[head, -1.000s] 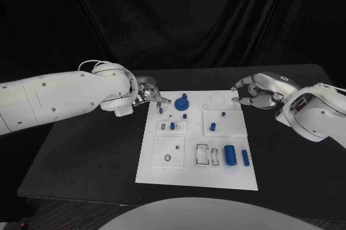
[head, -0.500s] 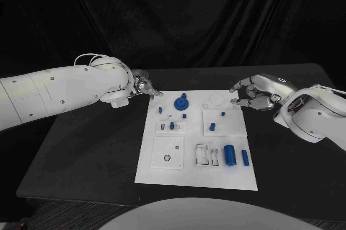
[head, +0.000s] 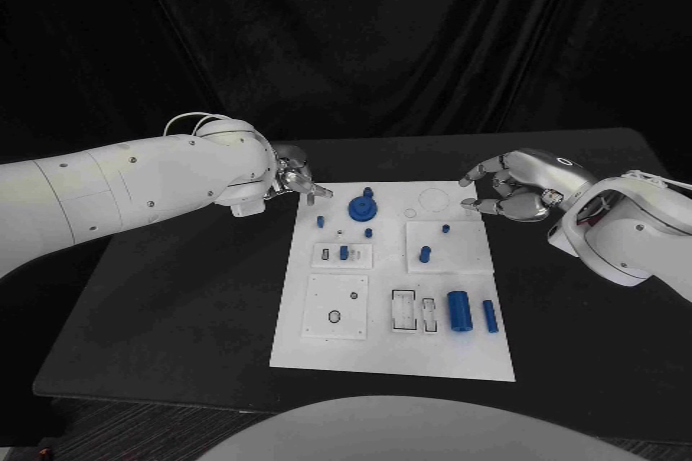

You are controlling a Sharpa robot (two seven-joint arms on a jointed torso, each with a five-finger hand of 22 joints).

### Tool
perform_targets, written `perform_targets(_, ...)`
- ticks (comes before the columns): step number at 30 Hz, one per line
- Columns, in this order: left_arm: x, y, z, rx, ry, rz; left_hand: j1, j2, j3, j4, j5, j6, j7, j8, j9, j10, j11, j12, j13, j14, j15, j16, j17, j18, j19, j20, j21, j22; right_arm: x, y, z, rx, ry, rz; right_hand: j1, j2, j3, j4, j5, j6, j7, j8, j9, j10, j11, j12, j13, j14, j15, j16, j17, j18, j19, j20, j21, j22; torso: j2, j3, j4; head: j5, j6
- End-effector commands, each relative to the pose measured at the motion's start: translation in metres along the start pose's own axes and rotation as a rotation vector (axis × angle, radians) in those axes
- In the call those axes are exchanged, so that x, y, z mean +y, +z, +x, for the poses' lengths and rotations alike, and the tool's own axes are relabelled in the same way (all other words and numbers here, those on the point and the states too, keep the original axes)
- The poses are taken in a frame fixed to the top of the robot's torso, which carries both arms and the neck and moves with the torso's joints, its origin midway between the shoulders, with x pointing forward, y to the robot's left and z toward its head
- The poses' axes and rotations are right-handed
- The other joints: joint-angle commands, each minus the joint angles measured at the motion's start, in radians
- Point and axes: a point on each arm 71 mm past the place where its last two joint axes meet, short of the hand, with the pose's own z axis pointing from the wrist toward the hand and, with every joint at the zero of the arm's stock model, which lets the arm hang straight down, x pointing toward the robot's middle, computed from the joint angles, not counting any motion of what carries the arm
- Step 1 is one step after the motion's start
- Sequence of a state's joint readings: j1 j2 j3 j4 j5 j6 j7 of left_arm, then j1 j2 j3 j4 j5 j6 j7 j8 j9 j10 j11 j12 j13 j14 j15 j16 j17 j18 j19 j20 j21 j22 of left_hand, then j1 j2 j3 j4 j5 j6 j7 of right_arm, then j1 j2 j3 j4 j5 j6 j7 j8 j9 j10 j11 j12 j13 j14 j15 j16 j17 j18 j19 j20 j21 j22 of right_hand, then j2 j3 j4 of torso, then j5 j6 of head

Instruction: Assemble the parts on the task board

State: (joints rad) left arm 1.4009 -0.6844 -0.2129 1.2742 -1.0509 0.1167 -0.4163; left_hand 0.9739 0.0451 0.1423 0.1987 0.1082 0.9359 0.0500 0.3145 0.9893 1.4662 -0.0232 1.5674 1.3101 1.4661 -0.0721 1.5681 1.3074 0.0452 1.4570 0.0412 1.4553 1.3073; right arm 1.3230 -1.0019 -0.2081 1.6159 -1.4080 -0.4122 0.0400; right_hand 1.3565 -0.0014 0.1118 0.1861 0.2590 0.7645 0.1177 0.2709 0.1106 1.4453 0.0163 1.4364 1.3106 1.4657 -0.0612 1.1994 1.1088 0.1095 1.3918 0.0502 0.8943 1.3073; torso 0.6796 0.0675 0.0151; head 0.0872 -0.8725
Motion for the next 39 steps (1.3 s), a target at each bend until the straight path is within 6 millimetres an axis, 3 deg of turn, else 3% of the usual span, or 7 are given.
perform_targets(1, -0.003, 0.002, 0.004, 0.037, 0.014, 0.037, 0.004, 0.003, -0.007, 0.005, -0.009, 0.005, 0.006, -0.009, -0.004, 0.105, 0.008, 0.003, 0.261, 0.105, 0.009, 0.003, 0.263, -0.004, -0.001, 0.007, -0.009, 0.17, 0.001, -0.001, 0.0, -0.004, 0.002, -0.007, -0.002, 0.001, 0.0, -0.001, 0.004, 0.005, 0.0, -0.005, -0.001, -0.008, -0.003, -0.004, 0.07, 0.022, 0.005, -0.001, 0.0, 0.008, -0.002, 0.002, 0.003, 0.08, -0.001, 0.0025, -0.0005, -0.001, 0.0)
perform_targets(15, -0.005, 0.007, 0.014, 0.081, 0.027, 0.036, 0.003, 0.005, -0.015, 0.011, -0.014, 0.005, 0.008, -0.017, -0.01, 0.105, 0.011, 0.003, 0.261, 0.105, 0.012, 0.003, 0.263, -0.003, -0.004, 0.01, -0.012, 0.169, 0.002, -0.002, 0.0, -0.002, 0.004, -0.01, -0.002, 0.001, 0.0, -0.002, 0.004, 0.005, 0.0, -0.005, -0.001, -0.007, -0.003, -0.004, 0.07, 0.022, 0.005, -0.001, 0.0, 0.008, -0.002, 0.002, 0.002, 0.08, 0.001, 0.0032, -0.0002, 0.004, 0.0)
perform_targets(23, -0.002, 0.01, 0.018, 0.096, 0.028, 0.028, 0.005, 0.006, -0.017, 0.012, -0.015, 0.011, 0.007, -0.014, -0.007, 0.105, 0.011, 0.003, 0.261, 0.105, 0.013, 0.003, 0.263, -0.003, -0.006, 0.011, -0.014, 0.168, 0.002, -0.002, 0.001, 0.0, 0.004, -0.012, -0.002, 0.001, 0.0, -0.002, 0.004, 0.005, 0.0, -0.005, -0.001, -0.007, -0.003, -0.004, 0.07, 0.022, 0.005, -0.001, 0.0, 0.008, -0.002, 0.002, 0.002, 0.08, 0.003, 0.0023, 0.0052, 0.001, 0.0)
perform_targets(32, 0.002, 0.012, 0.023, 0.112, 0.027, 0.017, 0.007, 0.009, -0.019, 0.012, -0.014, 0.012, 0.007, -0.013, -0.005, 0.105, 0.011, 0.003, 0.261, 0.105, 0.014, 0.003, 0.263, -0.001, -0.009, 0.012, -0.018, 0.166, 0.001, -0.002, 0.001, 0.005, 0.004, -0.008, -0.002, 0.001, 0.0, -0.002, 0.004, 0.005, 0.0, -0.005, -0.001, -0.007, -0.003, -0.004, 0.07, 0.022, 0.005, -0.001, 0.0, 0.008, -0.002, 0.002, 0.002, 0.08, 0.0, 0.0003, 0.0011, 0.001, 0.0)
perform_targets(39, 0.002, 0.013, 0.026, 0.121, 0.028, 0.018, 0.011, 0.011, -0.018, 0.01, -0.011, 0.012, 0.007, -0.012, -0.003, 0.105, 0.012, 0.003, 0.261, 0.105, 0.014, 0.003, 0.263, -0.001, -0.011, 0.013, -0.02, 0.165, 0.001, -0.002, 0.001, 0.006, 0.004, -0.007, -0.002, 0.001, 0.0, -0.002, 0.004, 0.005, 0.0, -0.005, -0.001, -0.007, -0.003, -0.004, 0.07, 0.022, 0.005, -0.001, 0.0, 0.008, -0.002, 0.002, 0.002, 0.08, -0.002, 0.0018, -0.0016, 0.003, 0.0)
